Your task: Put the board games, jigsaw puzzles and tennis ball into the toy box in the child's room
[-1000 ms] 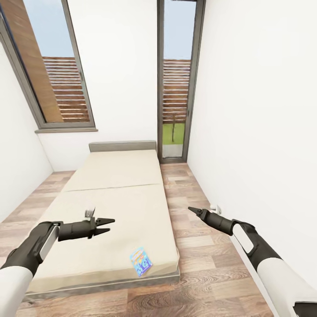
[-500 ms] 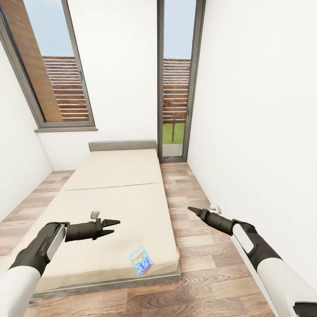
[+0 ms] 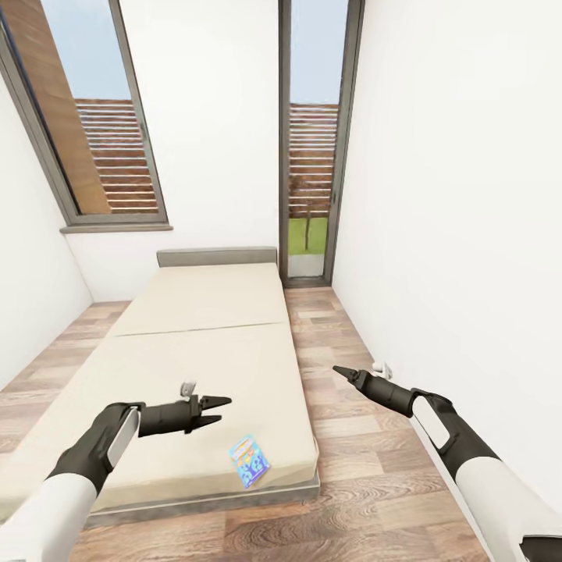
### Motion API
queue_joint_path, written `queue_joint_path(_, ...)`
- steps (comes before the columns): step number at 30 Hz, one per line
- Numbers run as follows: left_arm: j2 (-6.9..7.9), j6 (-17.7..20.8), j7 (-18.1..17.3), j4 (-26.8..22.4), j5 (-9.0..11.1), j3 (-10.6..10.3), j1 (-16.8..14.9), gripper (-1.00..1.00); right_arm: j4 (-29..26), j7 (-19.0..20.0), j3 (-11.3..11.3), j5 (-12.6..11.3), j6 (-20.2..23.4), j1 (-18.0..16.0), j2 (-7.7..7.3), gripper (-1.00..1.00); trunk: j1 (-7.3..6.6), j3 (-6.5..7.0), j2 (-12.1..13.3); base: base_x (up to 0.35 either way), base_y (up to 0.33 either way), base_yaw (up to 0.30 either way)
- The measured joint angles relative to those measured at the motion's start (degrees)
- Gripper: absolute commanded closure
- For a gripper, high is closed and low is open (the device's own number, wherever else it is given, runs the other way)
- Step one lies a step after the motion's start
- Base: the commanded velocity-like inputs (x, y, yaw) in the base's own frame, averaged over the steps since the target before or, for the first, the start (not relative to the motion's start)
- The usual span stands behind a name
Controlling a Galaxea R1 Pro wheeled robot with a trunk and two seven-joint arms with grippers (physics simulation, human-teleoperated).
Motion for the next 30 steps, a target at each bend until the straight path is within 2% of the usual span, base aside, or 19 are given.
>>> queue_joint_path(11, -3.15, -4.4, 2.6, 6.4, 0.3, 0.1, 0.0, -1.0, 0.0, 3.3, -0.1, 0.0, 0.1, 0.1, -0.35, -1.0, 2.42, -1.98, -4.4, 0.0, 0.0, 0.0)
queue_joint_path(12, -4.09, -5.0, 3.5, 7.3, 0.3, 0.1, 0.0, -1.0, 0.1, 4.1, -0.1, 0.0, 0.1, 0.1, -0.44, -1.0, 2.64, -2.16, -4.8, 0.0, 0.0, 0.0)
queue_joint_path(21, -9.23, -8.2, 8.3, 9.0, 0.4, 0.0, 0.0, -1.0, 0.3, 5.9, -0.2, 0.0, 0.2, 0.1, -0.63, -1.0, 4.62, -3.78, -8.4, 0.0, 0.0, 0.0)
queue_joint_path(23, -9.67, -8.4, 9.0, 9.1, 0.4, 0.0, 0.0, -1.0, 0.3, 6.0, -0.2, 0.0, 0.2, 0.1, -0.64, -1.0, 5.06, -4.14, -9.2, 0.0, 0.0, 0.0)
queue_joint_path(30, -9.64, -8.4, 9.1, 9.2, 0.6, 0.5, 0.0, -1.0, 0.4, 6.0, -0.2, 0.0, 0.1, 0.1, -0.65, -1.0, 6.59, -5.39, -12.0, 0.0, 0.0, 0.0)
